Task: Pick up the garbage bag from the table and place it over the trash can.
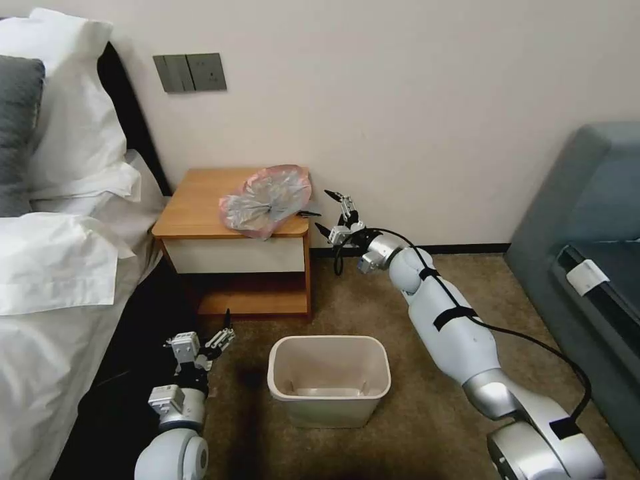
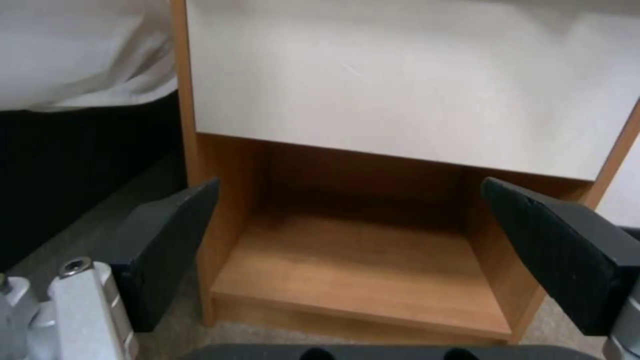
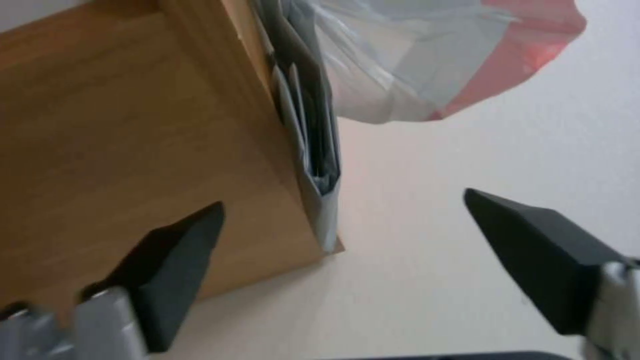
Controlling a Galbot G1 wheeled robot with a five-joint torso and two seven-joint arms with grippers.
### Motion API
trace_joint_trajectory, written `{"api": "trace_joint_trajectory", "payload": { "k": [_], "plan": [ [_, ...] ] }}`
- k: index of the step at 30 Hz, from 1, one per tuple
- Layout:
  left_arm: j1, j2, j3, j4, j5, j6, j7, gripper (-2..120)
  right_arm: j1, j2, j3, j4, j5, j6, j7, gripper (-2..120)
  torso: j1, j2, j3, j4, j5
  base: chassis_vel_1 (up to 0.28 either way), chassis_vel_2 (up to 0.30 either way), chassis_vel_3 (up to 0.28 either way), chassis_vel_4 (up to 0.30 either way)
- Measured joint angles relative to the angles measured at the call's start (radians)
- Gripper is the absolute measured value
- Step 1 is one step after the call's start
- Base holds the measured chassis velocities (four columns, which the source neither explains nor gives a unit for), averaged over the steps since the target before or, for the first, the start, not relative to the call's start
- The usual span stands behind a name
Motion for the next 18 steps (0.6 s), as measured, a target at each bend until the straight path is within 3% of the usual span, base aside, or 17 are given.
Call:
{"api": "trace_joint_trajectory", "payload": {
  "k": [15,18],
  "plan": [
    [-0.004,-0.001,0.000,0.004,-0.002,0.000,-0.005,97,0.016,0.004,-0.019,-0.006,-0.002,-0.004,-0.002,39,0.000,0.000,0.000,0.0000,0.0000,0.000,0.000,0.000,0.000],
    [-0.005,-0.001,0.000,0.002,-0.005,0.001,-0.008,98,0.015,0.006,-0.019,-0.006,-0.002,-0.006,-0.002,25,0.000,0.000,0.000,0.0000,0.0000,0.000,0.000,0.000,0.000]
  ]
}}
